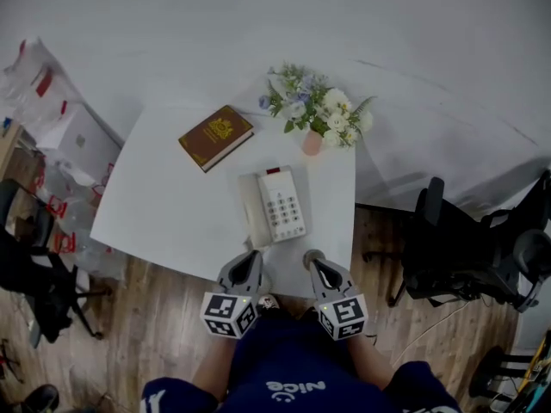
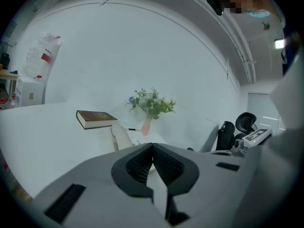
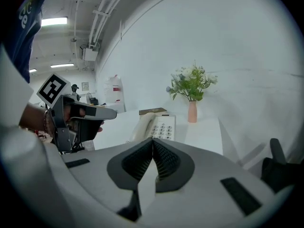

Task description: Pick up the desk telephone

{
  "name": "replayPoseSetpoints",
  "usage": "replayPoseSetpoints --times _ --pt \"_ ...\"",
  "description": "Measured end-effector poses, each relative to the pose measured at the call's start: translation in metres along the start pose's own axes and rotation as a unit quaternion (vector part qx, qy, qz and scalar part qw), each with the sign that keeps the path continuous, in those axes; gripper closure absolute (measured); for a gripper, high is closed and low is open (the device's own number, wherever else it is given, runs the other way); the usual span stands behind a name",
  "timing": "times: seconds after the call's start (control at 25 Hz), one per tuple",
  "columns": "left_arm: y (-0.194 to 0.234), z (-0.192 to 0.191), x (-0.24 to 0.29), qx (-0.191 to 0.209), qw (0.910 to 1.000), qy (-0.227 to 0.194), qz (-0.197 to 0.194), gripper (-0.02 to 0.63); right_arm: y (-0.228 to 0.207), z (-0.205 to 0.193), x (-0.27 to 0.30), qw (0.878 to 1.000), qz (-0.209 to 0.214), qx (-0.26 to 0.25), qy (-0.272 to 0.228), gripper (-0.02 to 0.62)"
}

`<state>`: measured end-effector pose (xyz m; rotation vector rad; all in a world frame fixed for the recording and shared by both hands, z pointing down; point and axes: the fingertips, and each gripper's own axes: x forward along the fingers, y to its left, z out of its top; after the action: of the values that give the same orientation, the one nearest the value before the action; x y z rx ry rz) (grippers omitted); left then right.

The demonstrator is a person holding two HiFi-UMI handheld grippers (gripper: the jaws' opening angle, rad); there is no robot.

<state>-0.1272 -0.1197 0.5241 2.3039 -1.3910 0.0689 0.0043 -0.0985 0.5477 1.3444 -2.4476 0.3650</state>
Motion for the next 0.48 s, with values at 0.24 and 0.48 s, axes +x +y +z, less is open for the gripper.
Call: replayPoseSetpoints --times 0.24,0.48 --pt "0.014 0.0 -0.001 -0.009 0.9999 0.009 -0.007 0.589 0.018 0.0 0.013 1.0 0.003 0.004 0.004 0.572" --pt "0.017 -0.003 0.0 -0.029 0.9996 0.006 0.003 0.589 0.005 -0.003 0.013 1.0 -0.005 0.008 0.009 0.572"
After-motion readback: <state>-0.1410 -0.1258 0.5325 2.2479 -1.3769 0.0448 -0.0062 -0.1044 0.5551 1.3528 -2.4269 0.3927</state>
